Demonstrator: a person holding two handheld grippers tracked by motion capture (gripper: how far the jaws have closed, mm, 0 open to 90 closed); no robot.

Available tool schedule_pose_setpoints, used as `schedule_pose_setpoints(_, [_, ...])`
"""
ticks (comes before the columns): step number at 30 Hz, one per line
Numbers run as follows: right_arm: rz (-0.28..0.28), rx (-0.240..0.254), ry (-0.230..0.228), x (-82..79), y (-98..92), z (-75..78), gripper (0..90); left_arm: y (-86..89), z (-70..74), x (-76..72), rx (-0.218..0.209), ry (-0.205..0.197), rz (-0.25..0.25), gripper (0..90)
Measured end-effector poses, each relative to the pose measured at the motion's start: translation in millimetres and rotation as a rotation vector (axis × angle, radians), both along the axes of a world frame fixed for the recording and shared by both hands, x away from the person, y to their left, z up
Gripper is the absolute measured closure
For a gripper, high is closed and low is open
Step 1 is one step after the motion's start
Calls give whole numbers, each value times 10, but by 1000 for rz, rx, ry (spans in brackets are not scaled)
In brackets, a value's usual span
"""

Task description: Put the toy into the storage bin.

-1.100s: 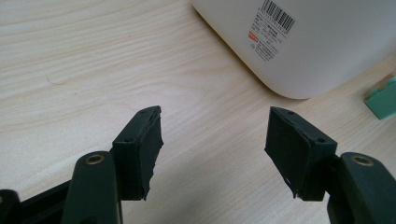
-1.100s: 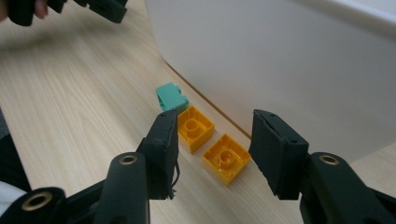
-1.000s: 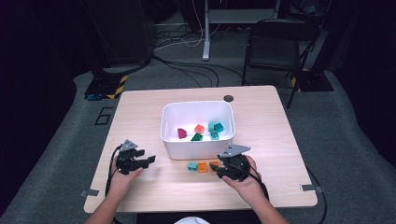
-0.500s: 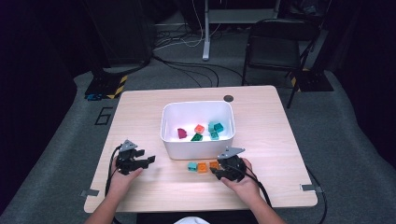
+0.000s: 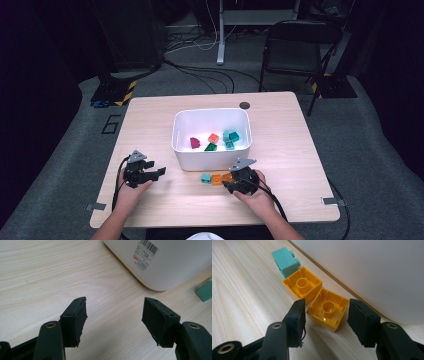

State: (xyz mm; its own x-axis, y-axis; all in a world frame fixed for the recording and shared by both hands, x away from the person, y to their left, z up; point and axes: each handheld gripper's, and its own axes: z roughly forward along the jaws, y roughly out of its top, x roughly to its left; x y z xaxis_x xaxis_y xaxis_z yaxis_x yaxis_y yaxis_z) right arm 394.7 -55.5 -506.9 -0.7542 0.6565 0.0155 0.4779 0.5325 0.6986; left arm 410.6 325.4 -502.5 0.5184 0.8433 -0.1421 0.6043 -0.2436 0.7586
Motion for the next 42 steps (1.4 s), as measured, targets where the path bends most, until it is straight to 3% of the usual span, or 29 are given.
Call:
schedule_pose_setpoints(10, [15,-21,-6,-3,83,-25,491,11,-3,-4,1,-5,2,360])
schedule_pose_setpoints(17, [37,-34,11,-30,128,-30,577,13,-2,-6,1,-2,5,360])
schedule_pose_setpoints(24, [80,-43,15,-64,165,-20,580,5,-5,-4,-4,-5,5,360])
schedule_pose_setpoints(32, [123,-37,27,-122,243,-13,581,8,-3,-2,-3,-6,4,360])
schedule_pose_setpoints(42, [130,-8,24,-198,247,104,581,15,1,-1,1,-4,0,360])
